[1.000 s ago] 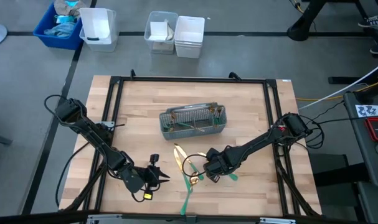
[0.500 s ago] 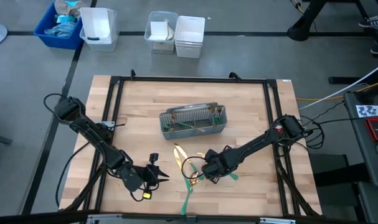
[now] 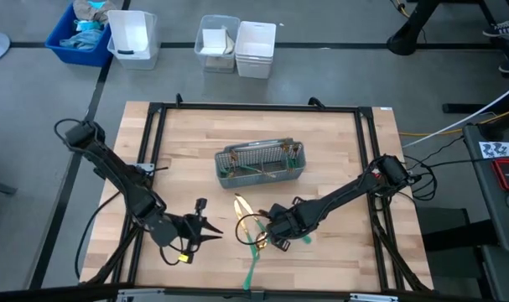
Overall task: Sort silverware
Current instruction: Put the green knife in the gray silverware basket
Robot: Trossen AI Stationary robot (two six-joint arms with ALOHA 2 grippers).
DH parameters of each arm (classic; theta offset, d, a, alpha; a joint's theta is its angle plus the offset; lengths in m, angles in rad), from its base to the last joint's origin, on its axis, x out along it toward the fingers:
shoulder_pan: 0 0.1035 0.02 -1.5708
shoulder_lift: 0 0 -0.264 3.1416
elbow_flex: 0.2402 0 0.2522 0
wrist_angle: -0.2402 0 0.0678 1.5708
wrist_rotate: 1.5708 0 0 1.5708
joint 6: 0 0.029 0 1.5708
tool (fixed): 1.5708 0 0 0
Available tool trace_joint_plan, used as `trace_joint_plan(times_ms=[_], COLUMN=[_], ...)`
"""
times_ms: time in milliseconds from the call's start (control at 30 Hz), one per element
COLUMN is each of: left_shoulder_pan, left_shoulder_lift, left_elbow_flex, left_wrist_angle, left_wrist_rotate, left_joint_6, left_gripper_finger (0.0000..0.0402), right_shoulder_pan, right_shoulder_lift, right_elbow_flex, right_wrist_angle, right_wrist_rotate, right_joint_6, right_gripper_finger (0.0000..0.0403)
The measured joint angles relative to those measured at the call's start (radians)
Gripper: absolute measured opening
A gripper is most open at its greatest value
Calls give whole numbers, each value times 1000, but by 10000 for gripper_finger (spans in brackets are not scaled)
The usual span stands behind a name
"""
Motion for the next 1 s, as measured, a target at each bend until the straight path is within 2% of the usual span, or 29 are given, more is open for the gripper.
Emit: trace_joint_plan(times_ms=[167, 300, 433, 733, 1000], left_shoulder_pan=[0, 0, 0, 1, 1], left_shoulder_lift=[-65, -112, -142, -145, -145], left_elbow_flex=[0, 0, 0, 0, 0], left_wrist_angle=[-35, -61, -85, -182, -190], left_wrist_rotate=[-2, -2, -3, -3, -2], left_joint_6=[24, 24, 24, -7, 1], left_gripper_finger=[45, 45, 45, 45, 45], right_shoulder_pan=[-19, -40, -50, -51, -51], right_shoulder_lift=[-3, -3, -4, -5, 9], right_elbow_flex=[47, 90, 106, 86, -6], right_wrist_angle=[-2, -3, -13, -50, 59], right_wrist_rotate=[19, 40, 13, -41, -48], right_joint_6=[-49, -105, -138, -140, -106], right_gripper_finger=[35, 13, 6, 63, 123])
